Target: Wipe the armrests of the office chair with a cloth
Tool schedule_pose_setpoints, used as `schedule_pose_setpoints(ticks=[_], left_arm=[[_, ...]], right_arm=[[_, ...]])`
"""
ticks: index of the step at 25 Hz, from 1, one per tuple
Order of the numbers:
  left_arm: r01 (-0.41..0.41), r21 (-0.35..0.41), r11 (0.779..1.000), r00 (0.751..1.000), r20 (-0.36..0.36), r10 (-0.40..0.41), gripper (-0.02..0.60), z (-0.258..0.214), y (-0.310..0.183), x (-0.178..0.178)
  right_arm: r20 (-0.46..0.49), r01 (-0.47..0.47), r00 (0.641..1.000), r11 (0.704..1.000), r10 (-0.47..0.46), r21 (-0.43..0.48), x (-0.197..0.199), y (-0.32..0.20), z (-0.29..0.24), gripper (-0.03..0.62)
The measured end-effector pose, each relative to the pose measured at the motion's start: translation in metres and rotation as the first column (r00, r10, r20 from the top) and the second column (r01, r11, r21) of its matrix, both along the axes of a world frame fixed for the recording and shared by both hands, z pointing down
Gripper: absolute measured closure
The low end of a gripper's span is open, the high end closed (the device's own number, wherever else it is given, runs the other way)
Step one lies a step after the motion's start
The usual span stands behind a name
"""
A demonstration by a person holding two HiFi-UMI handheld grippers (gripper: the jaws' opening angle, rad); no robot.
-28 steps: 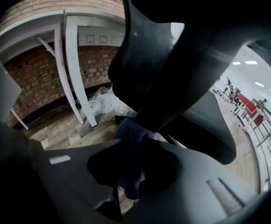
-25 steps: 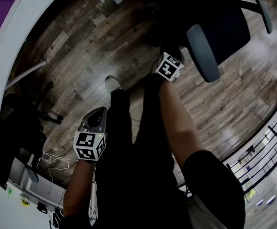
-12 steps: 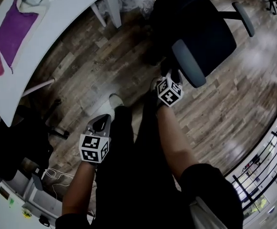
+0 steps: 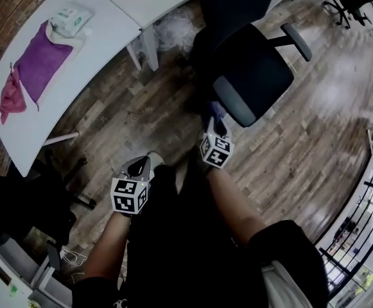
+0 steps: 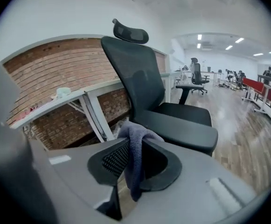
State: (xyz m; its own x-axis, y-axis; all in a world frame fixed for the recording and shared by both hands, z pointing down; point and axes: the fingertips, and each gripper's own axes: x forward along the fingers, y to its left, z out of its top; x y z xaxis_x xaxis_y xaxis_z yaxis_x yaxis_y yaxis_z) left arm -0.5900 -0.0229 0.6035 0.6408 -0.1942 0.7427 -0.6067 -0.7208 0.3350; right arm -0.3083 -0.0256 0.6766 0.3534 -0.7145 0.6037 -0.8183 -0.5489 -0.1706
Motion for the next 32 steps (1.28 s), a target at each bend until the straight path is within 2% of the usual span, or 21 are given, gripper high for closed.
schedule_pose_setpoints(ticks=[4,8,17,23,28,32], left_arm=[[0.014,0.061,0.998,0.999,-0.052,-0.011,0.577,-0.025,-0.029,0.015],[0.017,0.120,0.993,0.995,-0.099,-0.005,0.577,-0.051,-0.057,0.032],[0.001,0.194,0.981,0.976,-0.214,0.042,0.577,-0.102,-0.102,0.080],[-0.072,0.212,0.975,0.964,-0.237,0.123,0.577,-0.123,-0.086,0.108],[-0.082,0.216,0.973,0.965,-0.227,0.132,0.577,-0.128,-0.056,0.123],[-0.058,0.219,0.974,0.975,-0.199,0.103,0.577,-0.125,-0.038,0.146]], right_arm=[[-0.062,0.109,0.992,0.994,-0.108,0.020,-0.012,0.002,-0.051,0.525],[-0.125,0.179,0.978,0.982,-0.170,0.068,-0.017,-0.007,-0.104,0.525],[-0.218,0.218,0.960,0.959,-0.177,0.180,-0.015,-0.004,-0.203,0.524],[-0.207,0.213,0.964,0.952,-0.168,0.218,-0.009,0.034,-0.226,0.523],[-0.179,0.213,0.969,0.946,-0.171,0.246,0.005,0.059,-0.226,0.523],[-0.181,0.296,0.949,0.924,-0.257,0.243,0.021,0.078,-0.226,0.523]])
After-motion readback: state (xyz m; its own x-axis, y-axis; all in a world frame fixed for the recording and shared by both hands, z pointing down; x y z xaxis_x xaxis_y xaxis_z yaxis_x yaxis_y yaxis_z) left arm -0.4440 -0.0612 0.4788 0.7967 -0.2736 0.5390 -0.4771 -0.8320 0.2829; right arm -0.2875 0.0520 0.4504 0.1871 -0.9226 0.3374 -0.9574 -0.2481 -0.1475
